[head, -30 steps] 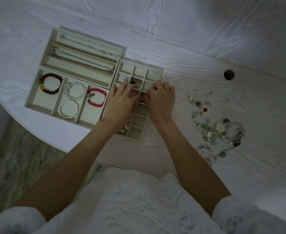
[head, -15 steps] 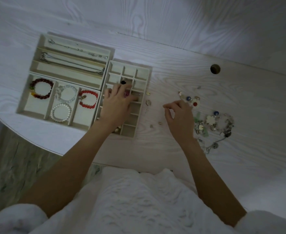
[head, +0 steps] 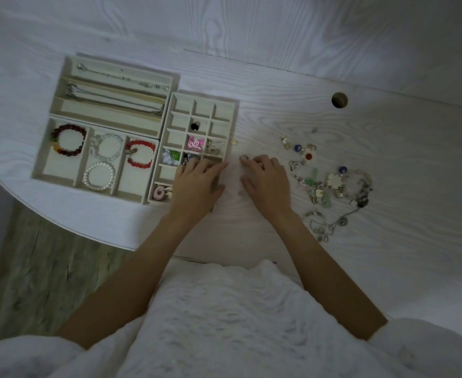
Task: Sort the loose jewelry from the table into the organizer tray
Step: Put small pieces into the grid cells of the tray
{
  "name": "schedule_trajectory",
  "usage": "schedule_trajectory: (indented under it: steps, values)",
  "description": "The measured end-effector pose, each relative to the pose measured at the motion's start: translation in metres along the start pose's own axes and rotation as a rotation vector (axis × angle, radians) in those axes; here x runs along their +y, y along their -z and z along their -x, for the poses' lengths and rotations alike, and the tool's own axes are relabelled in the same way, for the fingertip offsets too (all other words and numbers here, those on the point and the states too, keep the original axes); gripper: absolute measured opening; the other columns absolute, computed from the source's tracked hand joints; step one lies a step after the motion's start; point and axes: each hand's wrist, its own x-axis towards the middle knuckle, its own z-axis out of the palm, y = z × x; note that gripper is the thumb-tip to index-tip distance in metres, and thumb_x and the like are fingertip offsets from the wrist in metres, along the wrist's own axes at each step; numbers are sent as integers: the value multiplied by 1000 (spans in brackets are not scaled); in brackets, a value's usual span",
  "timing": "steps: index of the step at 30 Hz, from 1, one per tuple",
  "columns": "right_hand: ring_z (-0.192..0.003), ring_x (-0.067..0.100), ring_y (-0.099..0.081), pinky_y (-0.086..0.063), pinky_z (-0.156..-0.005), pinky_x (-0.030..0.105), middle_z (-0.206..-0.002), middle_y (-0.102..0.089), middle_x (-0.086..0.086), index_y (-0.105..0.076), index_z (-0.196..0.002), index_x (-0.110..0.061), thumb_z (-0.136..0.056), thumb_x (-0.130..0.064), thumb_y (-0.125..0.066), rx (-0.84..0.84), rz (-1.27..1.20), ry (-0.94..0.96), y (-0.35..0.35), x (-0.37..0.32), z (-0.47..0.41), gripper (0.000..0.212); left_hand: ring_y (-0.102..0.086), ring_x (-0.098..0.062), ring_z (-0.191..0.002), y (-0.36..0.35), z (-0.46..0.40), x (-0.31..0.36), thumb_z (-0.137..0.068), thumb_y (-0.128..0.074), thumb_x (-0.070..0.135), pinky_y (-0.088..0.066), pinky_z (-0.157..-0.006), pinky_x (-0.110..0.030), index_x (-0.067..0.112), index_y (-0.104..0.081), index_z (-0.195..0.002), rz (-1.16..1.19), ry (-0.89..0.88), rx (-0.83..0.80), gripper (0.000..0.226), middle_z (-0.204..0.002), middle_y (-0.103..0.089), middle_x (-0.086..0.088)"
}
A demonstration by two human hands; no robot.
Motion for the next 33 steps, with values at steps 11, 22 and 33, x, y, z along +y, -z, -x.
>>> schedule_trajectory:
  steps: [11, 22, 33]
  values:
    - [-86, 23, -57, -46, -76, 35, -92, -64, 8, -64, -102, -10, -81, -21, -65, -7, -174, -167, 14, 8, -28, 24, -57, -32, -93, -1, 3, 4, -73, -78, 24, -43, -78, -40, 21, -65, -120, 46, 71, 23, 48, -103, -67, -3]
    - [-84, 28, -56, -39, -72, 35, -94, -63, 10, -62, -111, -11, -76, 2, -54, -83, -19, -116, 13, 12, -25, 38, -54, -31, -100, 4, 3, 7, -77, -75, 26, -39, -82, -40, 22, -62, -124, 59, 95, -21, 48, -111, -66, -4]
    - [-80, 24, -53, -35, -70, 29, -81, -66, 9, -69, -87, -7, -84, -17, -62, -102, 34, -53, 12, 1, -36, 12, -59, -28, -91, 0, 4, 5, -70, -81, 27, -42, -80, -37, 19, -67, -114, 77, 87, 10, 47, -96, -68, -4]
